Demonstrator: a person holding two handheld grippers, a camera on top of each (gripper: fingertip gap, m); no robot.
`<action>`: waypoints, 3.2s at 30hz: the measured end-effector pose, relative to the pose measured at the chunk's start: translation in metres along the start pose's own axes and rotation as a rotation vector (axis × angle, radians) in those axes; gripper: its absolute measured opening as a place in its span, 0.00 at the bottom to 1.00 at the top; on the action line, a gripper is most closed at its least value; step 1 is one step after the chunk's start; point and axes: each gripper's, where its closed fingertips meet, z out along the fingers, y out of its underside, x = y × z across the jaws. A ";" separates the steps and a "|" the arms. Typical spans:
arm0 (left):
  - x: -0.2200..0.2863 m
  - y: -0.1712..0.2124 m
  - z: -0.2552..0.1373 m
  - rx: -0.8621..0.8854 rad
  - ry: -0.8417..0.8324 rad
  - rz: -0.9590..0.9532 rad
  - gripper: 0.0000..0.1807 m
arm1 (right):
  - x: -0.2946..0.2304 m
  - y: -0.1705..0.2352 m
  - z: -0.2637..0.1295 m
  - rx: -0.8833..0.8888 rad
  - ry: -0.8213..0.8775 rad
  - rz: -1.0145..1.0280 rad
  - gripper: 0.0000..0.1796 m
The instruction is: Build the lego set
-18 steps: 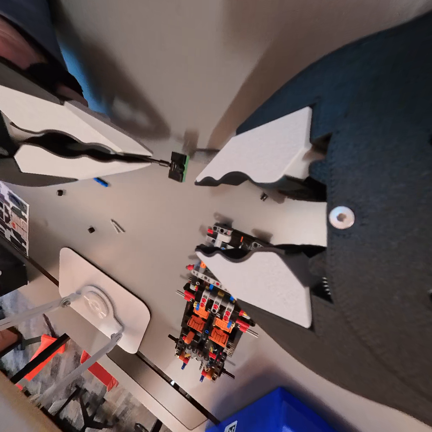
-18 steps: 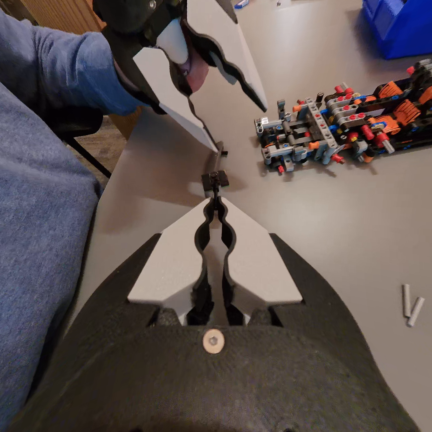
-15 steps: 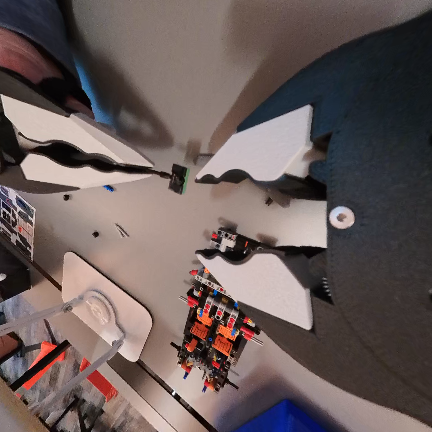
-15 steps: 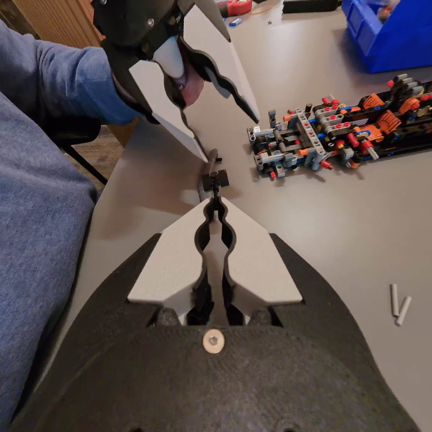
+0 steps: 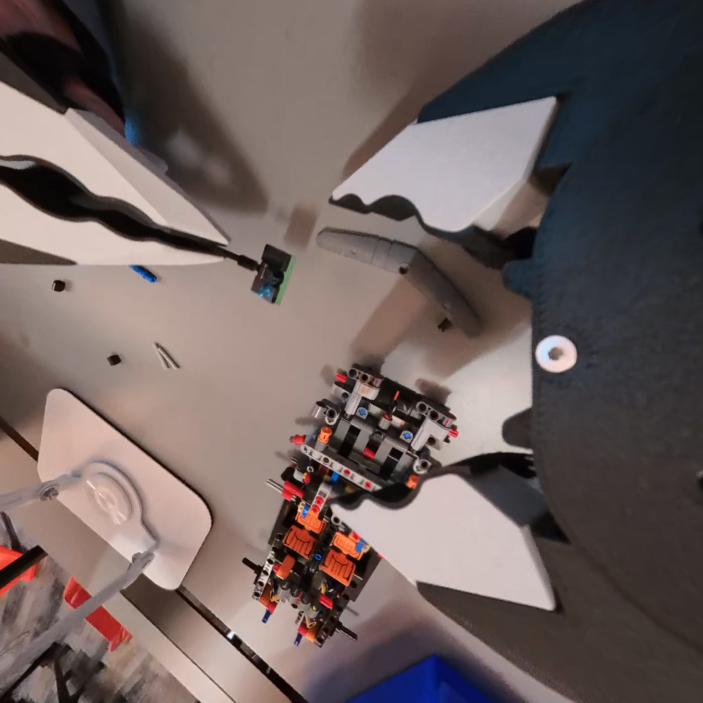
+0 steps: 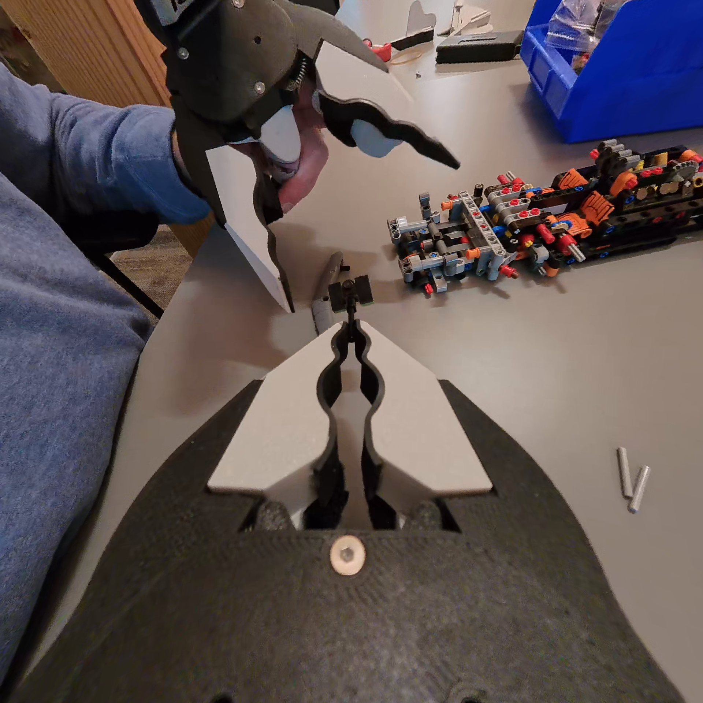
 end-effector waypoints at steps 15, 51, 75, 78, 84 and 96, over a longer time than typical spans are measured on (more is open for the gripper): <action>0.002 -0.011 -0.008 0.053 -0.010 -0.018 0.46 | -0.001 0.001 -0.002 -0.006 0.017 -0.031 0.00; 0.010 -0.003 -0.002 0.046 0.033 -0.008 0.28 | 0.002 0.005 -0.005 -0.017 0.030 -0.040 0.00; -0.103 0.029 -0.073 0.069 -0.320 -0.189 0.27 | 0.004 0.008 -0.007 -0.022 0.035 -0.035 0.00; -0.104 0.032 -0.072 0.065 -0.316 -0.201 0.27 | 0.004 0.008 -0.007 -0.023 0.033 -0.034 0.00; -0.105 0.040 -0.068 0.046 -0.307 -0.217 0.26 | 0.004 0.009 -0.006 -0.026 0.032 -0.036 0.00; -0.099 0.057 -0.046 0.006 -0.228 -0.272 0.23 | 0.005 0.009 -0.006 -0.028 0.033 -0.037 0.00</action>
